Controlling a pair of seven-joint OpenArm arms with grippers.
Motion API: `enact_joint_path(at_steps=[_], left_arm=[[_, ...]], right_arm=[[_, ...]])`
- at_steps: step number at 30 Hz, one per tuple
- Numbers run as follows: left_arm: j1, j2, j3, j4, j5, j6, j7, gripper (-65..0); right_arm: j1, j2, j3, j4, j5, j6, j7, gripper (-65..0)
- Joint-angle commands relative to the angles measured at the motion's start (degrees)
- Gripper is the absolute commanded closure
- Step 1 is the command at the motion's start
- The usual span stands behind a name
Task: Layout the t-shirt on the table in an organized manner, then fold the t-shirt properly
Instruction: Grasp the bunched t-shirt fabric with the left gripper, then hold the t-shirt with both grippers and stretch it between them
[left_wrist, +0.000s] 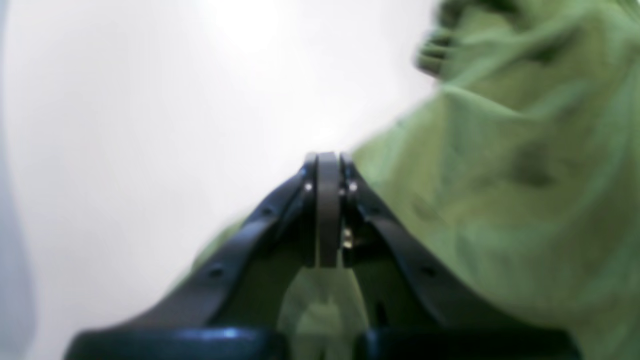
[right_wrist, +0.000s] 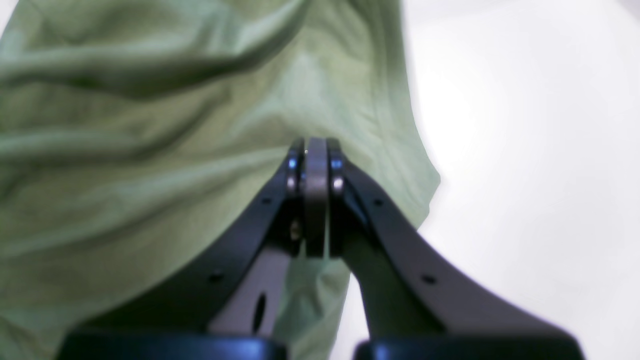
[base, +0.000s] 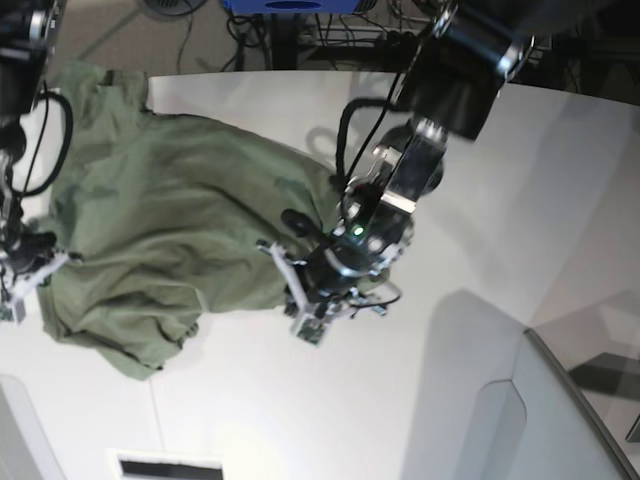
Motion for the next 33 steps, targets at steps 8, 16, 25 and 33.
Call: enact_joint_path(at_steps=[8, 16, 25, 33], left_arm=[[15.6, -1.6, -20.9, 21.0, 0.3, 0.3, 8.4, -25.7], [17.3, -4.8, -22.2, 15.1, -7.4, -4.5, 9.2, -61.7], [17.2, -5.3, -21.6, 5.5, -15.0, -4.7, 2.9, -61.7], [14.4, -4.2, -16.7, -2.4, -15.1, -4.8, 1.2, -61.2]], right_arm=[[-9.5, -4.0, -0.1, 13.7, 1.2, 0.7, -6.3, -0.2], [-11.1, -6.8, -0.6, 13.4, 1.1, 0.8, -6.6, 0.0], [-13.2, -6.8, -0.5, 13.7, 1.2, 0.8, -6.5, 0.0], [-14.2, -6.8, -0.5, 13.7, 1.2, 0.8, -6.5, 0.0]])
